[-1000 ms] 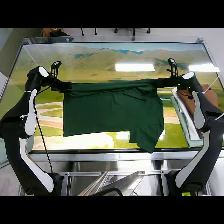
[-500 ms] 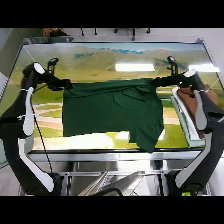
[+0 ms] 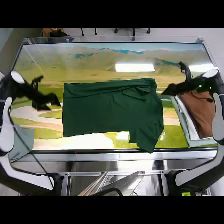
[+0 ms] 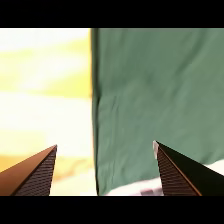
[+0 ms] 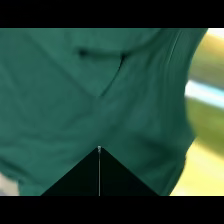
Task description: Fold the shirts.
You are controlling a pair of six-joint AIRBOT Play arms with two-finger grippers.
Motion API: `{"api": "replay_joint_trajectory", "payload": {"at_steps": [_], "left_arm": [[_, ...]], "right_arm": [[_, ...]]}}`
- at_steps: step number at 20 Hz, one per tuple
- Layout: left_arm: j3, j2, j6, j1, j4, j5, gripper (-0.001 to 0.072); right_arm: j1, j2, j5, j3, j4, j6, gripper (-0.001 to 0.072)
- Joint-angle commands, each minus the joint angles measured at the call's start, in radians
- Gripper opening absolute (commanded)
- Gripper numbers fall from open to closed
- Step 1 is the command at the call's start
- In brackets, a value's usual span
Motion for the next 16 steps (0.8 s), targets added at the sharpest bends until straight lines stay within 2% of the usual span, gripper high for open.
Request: {"api": "replay_joint_trajectory", "payload": {"at_steps": [1,4,7,8,10,11,12,13,14,15,16], "left_arm": [[-0.393,0.155,0.025,0.015,-0.048,0.154,0.0663],[-0.546,0.191,0.090,0.008,-0.159,0.235,0.0663],[-0.586,0.193,0.118,0.009,-0.214,0.278,0.0662],[-0.582,0.193,0.138,0.009,-0.249,0.296,0.0616],[-0.546,0.193,0.188,0.009,-0.327,0.322,0.0214],[-0.521,0.193,0.192,0.006,-0.338,0.325,0.0074],[-0.497,0.193,0.200,0.006,-0.338,0.320,0.0015],[-0.476,0.193,0.205,0.005,-0.338,0.307,0.0015],[-0.462,0.193,0.205,0.005,-0.337,0.296,0.0015],[-0.452,0.192,0.206,0.005,-0.335,0.290,0.0015],[-0.448,0.193,0.206,0.005,-0.336,0.291,0.0015]], "right_arm": [[-0.012,0.156,0.005,-0.256,0.072,0.016,0.0018],[-0.016,0.290,-0.054,-0.389,0.076,0.025,0.0018],[-0.045,0.373,-0.050,-0.412,0.075,0.063,0.0018],[-0.062,0.395,-0.046,-0.412,0.068,0.082,0.0018],[-0.111,0.432,-0.039,-0.417,0.012,0.164,0.0018],[-0.138,0.453,-0.039,-0.430,-0.010,0.206,0.0018],[-0.164,0.475,-0.031,-0.455,-0.032,0.257,0.0018],[-0.184,0.496,-0.019,-0.488,-0.071,0.294,0.0031],[-0.197,0.513,-0.015,-0.527,-0.124,0.333,0.0178],[-0.201,0.528,-0.016,-0.575,-0.167,0.363,0.0376],[-0.201,0.537,-0.019,-0.634,-0.175,0.363,0.0424]]}}
